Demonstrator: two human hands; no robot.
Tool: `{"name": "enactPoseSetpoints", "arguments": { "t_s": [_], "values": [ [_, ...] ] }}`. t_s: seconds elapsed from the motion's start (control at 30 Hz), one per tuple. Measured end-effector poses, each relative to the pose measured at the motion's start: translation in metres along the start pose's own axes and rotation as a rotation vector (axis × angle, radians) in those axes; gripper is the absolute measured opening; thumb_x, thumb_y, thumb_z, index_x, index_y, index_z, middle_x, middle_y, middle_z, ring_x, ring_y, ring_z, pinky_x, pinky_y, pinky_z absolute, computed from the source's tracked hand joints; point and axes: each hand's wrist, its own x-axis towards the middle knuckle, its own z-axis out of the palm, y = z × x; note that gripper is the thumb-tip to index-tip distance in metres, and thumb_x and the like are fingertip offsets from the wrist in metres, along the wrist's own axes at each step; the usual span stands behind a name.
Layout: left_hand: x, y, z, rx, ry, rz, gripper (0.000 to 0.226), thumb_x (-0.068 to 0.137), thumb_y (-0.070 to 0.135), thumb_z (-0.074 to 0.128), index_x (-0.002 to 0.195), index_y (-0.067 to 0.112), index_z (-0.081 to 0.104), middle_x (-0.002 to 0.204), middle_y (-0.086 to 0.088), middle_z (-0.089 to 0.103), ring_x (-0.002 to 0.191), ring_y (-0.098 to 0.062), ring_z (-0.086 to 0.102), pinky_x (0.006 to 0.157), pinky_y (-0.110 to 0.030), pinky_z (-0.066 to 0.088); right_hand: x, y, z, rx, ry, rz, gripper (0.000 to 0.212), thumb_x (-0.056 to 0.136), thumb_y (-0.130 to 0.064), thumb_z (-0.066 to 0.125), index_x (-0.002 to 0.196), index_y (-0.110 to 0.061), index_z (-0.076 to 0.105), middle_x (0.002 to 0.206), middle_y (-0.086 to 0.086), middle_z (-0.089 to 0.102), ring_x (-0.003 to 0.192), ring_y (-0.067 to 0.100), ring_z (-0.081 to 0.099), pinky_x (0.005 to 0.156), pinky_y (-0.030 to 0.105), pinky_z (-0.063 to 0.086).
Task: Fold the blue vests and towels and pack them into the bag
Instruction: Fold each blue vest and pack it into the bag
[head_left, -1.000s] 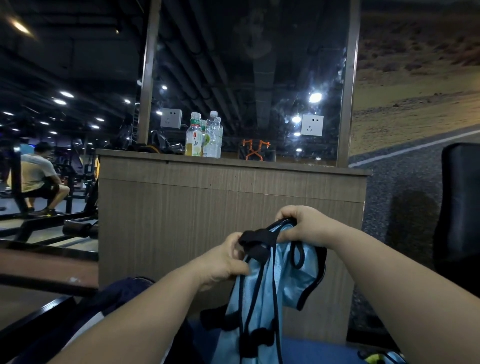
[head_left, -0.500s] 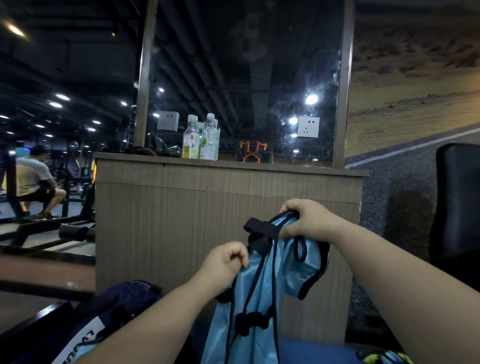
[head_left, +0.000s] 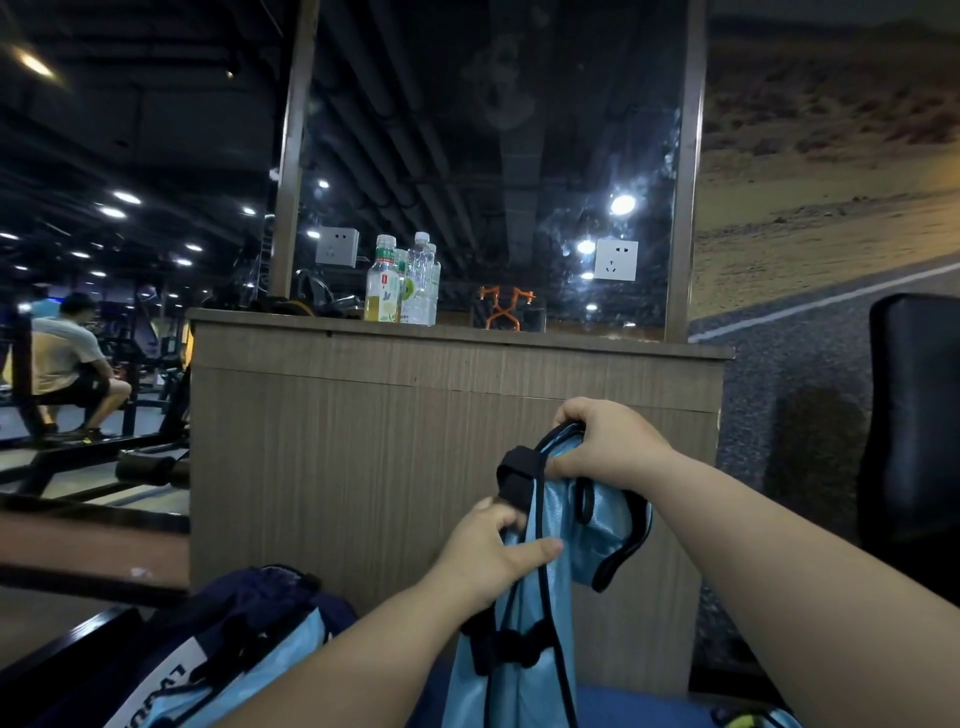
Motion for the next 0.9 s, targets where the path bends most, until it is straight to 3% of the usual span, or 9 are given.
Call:
{"name": "enactPoseSetpoints", "arguments": {
  "t_s": [0.07,0.13,0.27,0.37,0.5,0.77,0.9],
  "values": [
    [0.002,-0.001,0.0,0.051,0.028,-0.011,0.024,0.081,0.029,0.074,0.076,0.009,0.063,0.099,0.004,0.053,0.086,-0.009,0.057,0.068,-0.01,0.042,0.0,0.001,0.0,-0.023,0.011,0.001,0.032,0.06,-0.042,0.08,0.08,-0.032,0.057,0.084,-0.011,0.064,0.079,0.011,0.062,0.068,0.034,0.055],
    [0.004,-0.002,-0.002,0.093,-0.014,-0.021,0.028,0.085,0.022,0.066,0.063,0.012,0.051,0.089,0.004,0.046,0.075,-0.007,0.049,0.06,-0.012,0.035,0.0,0.003,0.0,-0.044,0.02,0.006,0.033,0.061,-0.041,0.081,0.081,-0.033,0.057,0.083,-0.011,0.064,0.078,0.009,0.061,0.068,0.033,0.054],
    [0.003,-0.009,-0.011,0.176,-0.139,-0.047,0.03,0.068,0.037,0.054,0.062,0.01,0.044,0.084,0.002,0.043,0.071,-0.01,0.045,0.066,-0.026,0.035,-0.001,0.01,-0.005,-0.071,0.039,0.032,0.033,0.064,-0.039,0.082,0.083,-0.03,0.057,0.082,-0.012,0.063,0.075,0.008,0.06,0.063,0.03,0.051],
    [0.005,-0.018,-0.018,0.228,-0.198,-0.054,0.035,0.064,0.038,0.053,0.063,0.004,0.046,0.081,0.0,0.046,0.069,-0.012,0.045,0.064,-0.028,0.035,-0.001,0.018,-0.006,-0.082,0.037,0.052,0.034,0.066,-0.038,0.085,0.084,-0.029,0.057,0.083,-0.011,0.064,0.075,0.009,0.06,0.064,0.031,0.051],
    [0.006,-0.024,-0.026,0.365,-0.282,-0.095,0.023,0.062,0.035,0.056,0.048,0.02,0.046,0.07,0.005,0.047,0.062,-0.01,0.046,0.059,-0.025,0.036,-0.001,0.023,-0.003,-0.095,0.055,0.08,0.035,0.067,-0.037,0.085,0.086,-0.027,0.058,0.081,-0.011,0.063,0.074,0.01,0.061,0.064,0.032,0.053],
    [0.011,-0.028,-0.044,0.505,-0.268,-0.159,0.018,0.068,0.029,0.062,0.05,0.031,0.057,0.054,0.01,0.047,0.055,-0.01,0.046,0.052,-0.021,0.034,-0.003,0.037,-0.004,-0.114,0.061,0.143,0.033,0.067,-0.04,0.084,0.081,-0.027,0.058,0.083,-0.009,0.063,0.076,0.011,0.06,0.067,0.034,0.053],
    [0.013,-0.029,-0.051,0.484,-0.235,-0.13,0.015,0.071,0.026,0.065,0.06,0.036,0.063,0.051,0.016,0.053,0.051,-0.001,0.05,0.049,-0.016,0.037,-0.004,0.044,-0.003,-0.087,0.06,0.182,0.033,0.067,-0.042,0.084,0.079,-0.024,0.059,0.082,-0.007,0.064,0.077,0.013,0.061,0.07,0.036,0.054]
  ]
}}
